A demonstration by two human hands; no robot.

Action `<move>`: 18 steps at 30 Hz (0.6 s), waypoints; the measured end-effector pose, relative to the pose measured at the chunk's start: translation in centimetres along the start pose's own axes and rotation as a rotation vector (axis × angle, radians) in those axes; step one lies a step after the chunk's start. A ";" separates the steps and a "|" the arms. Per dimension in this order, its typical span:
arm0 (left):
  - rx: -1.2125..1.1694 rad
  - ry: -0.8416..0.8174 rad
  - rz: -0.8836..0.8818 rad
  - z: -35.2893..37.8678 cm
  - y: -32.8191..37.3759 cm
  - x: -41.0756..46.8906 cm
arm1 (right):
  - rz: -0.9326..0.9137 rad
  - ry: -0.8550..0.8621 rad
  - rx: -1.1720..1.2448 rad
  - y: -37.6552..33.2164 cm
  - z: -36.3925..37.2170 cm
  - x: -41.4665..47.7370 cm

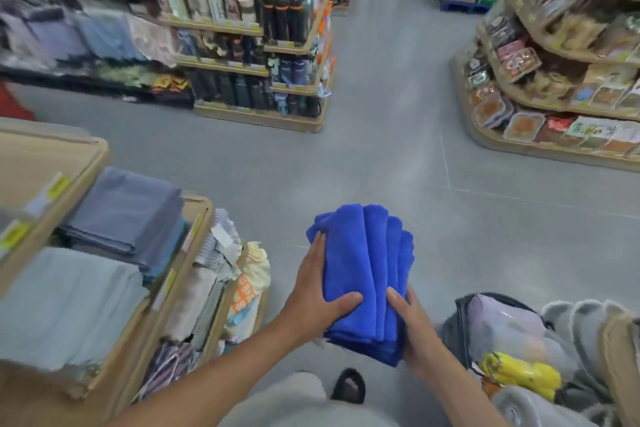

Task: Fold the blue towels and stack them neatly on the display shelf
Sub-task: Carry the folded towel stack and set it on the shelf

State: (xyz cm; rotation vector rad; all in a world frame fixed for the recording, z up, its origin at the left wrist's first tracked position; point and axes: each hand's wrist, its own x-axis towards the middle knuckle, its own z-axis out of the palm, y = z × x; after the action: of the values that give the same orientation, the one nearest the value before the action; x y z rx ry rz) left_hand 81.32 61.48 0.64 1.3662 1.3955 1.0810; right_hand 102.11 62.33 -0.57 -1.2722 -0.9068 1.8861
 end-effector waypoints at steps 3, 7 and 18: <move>-0.003 0.111 -0.015 -1.5 0.3 4.2 | 0.014 -0.123 -0.055 -3.7 0.7 5.8; -0.024 0.260 -0.045 -3.8 -0.4 10.3 | 0.054 -0.258 -0.152 -8.0 2.3 14.2; -0.047 0.458 -0.028 -14.5 -3.4 31.1 | 0.085 -0.392 -0.267 -18.9 10.1 37.7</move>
State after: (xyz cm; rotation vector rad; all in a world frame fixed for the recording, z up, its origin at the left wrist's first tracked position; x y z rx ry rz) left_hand 66.17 92.46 0.29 1.1000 1.6940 1.4604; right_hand 84.39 101.93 0.34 -1.1201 -1.3640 2.1821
